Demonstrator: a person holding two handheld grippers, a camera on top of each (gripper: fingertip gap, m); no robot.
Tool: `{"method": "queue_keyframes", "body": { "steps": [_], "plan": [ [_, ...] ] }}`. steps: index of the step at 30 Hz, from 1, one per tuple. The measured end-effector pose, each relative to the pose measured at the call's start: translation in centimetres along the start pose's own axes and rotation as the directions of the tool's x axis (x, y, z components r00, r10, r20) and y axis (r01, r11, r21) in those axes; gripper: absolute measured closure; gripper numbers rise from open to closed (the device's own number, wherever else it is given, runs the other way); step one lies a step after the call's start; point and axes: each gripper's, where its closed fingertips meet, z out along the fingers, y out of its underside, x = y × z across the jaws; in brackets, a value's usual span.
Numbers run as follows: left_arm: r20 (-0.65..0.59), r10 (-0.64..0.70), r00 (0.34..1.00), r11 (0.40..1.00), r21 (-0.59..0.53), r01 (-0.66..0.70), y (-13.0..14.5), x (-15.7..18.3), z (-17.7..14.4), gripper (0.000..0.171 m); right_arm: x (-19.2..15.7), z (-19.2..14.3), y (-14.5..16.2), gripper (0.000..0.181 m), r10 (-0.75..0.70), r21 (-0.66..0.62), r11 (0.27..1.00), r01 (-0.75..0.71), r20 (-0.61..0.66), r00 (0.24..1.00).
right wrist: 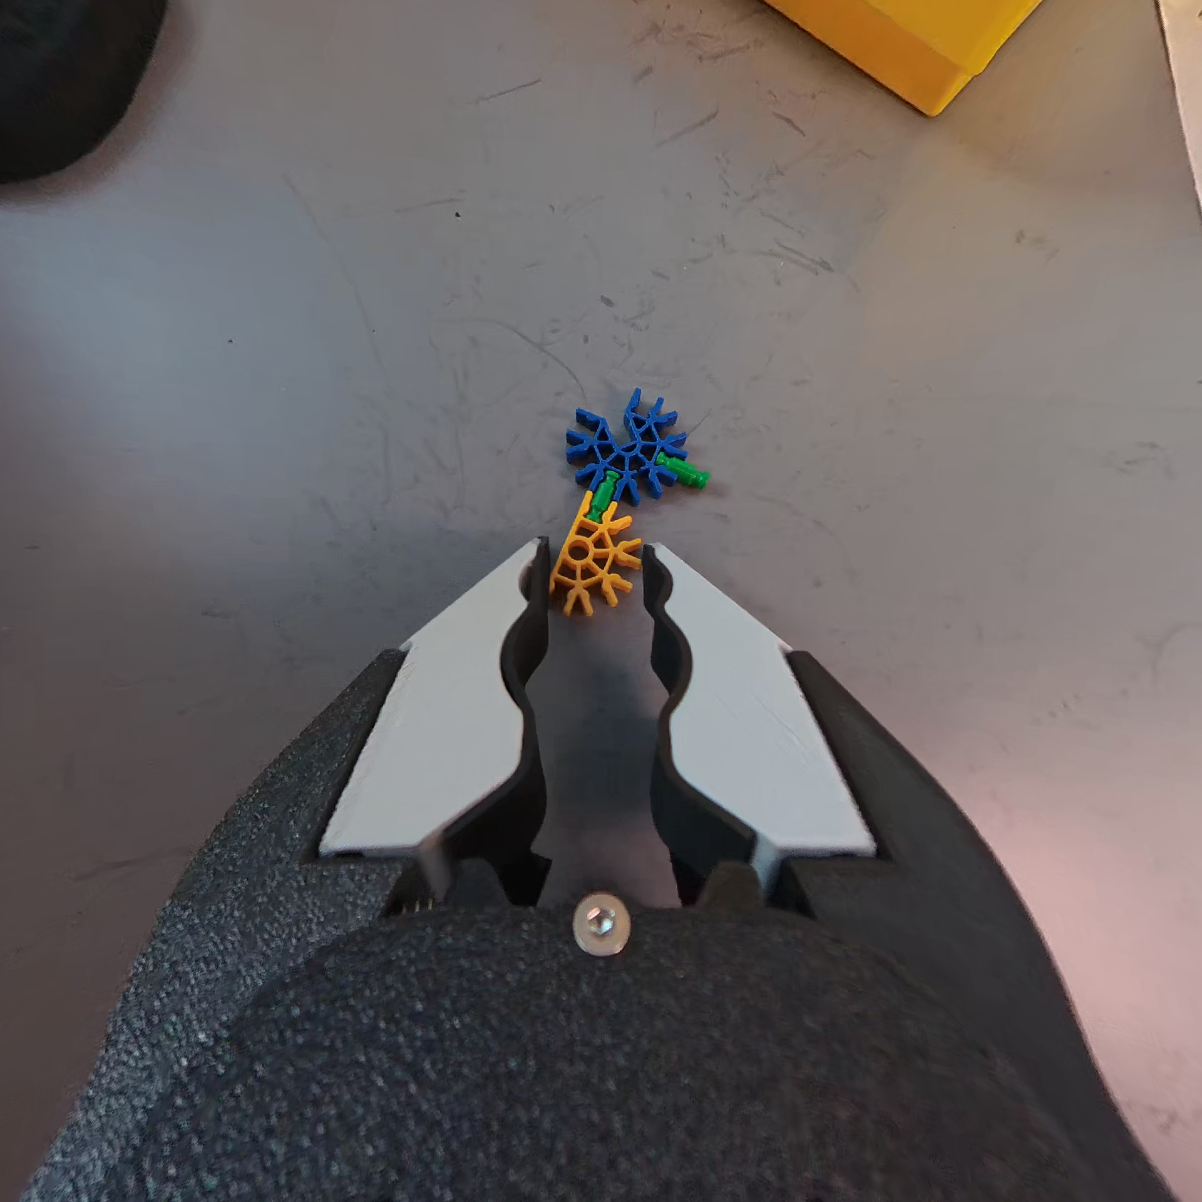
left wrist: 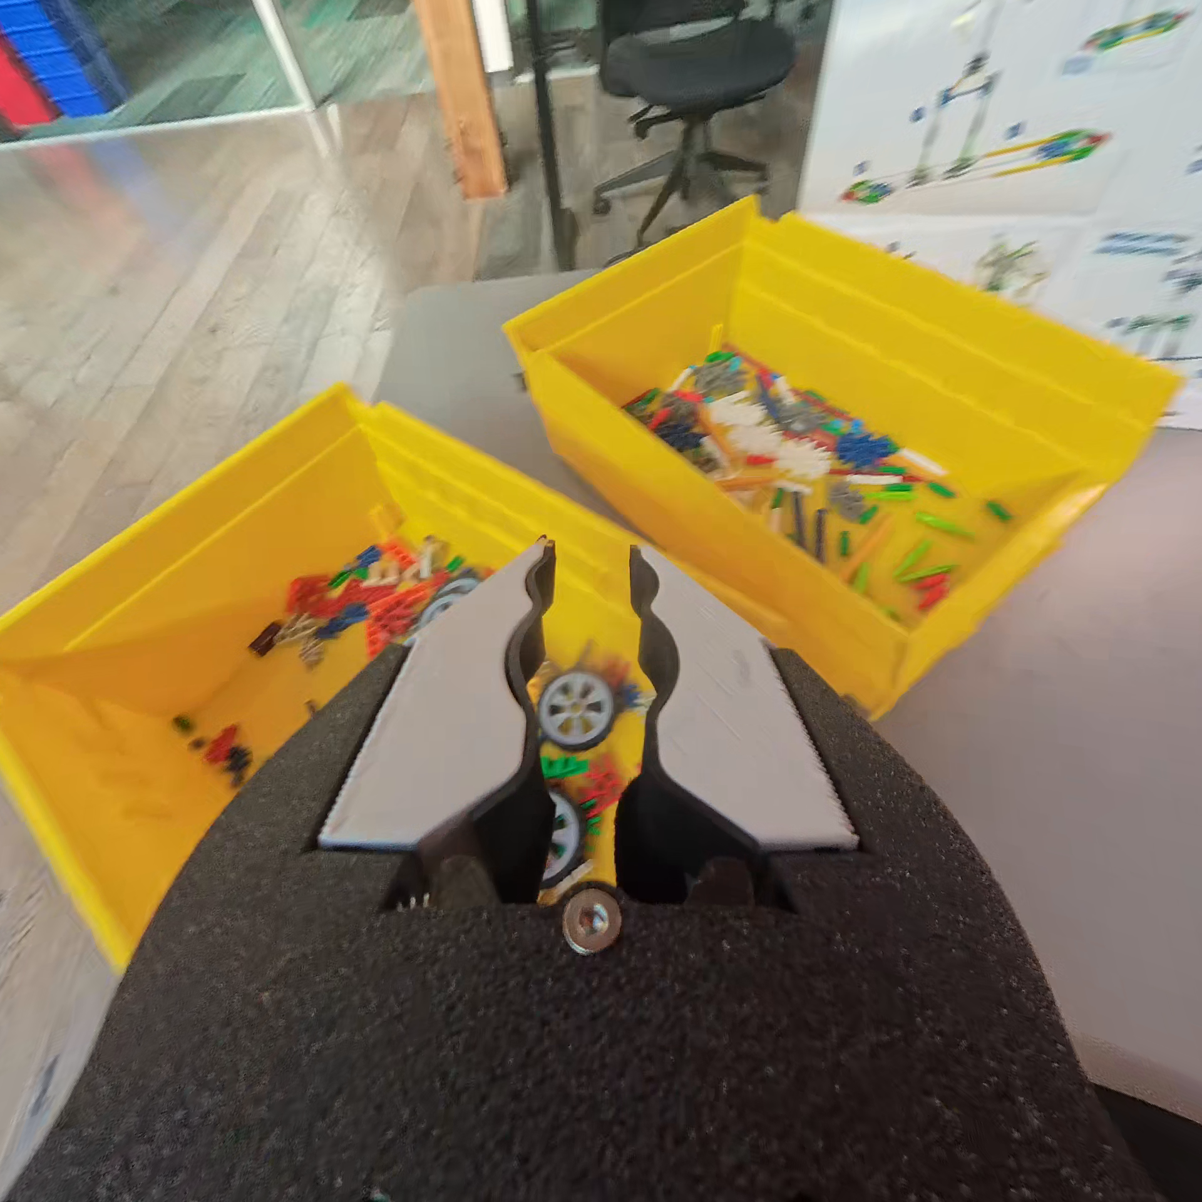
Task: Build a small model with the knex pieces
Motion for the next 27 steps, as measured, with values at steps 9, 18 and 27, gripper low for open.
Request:
{"method": "queue_keyframes", "body": {
  "steps": [9, 18, 27],
  "plan": [
    [-0.805, 0.198, 0.559, 0.961, 0.048, -0.271, 2.4, 30.9, 0.7, 0.14, 0.6, -0.3, -0.4, 0.159, -0.085, 0.056, 0.995, 0.088, -0.056, 0.995],
    [-0.931, -0.174, 0.319, 0.958, -0.236, -0.163, 6.8, 38.1, 3.8, 0.129, 2.2, -4.5, -4.1, 0.181, -0.224, 0.267, 0.919, 0.29, -0.254, 0.941],
    [-0.886, 0.041, 0.463, 0.947, -0.113, -0.3, 9.2, 35.9, 4.8, 0.131, -1.5, -1.4, -0.5, 0.129, -0.016, 0.02, 1.0, 0.015, 0.047, 0.999]
  ]
}}
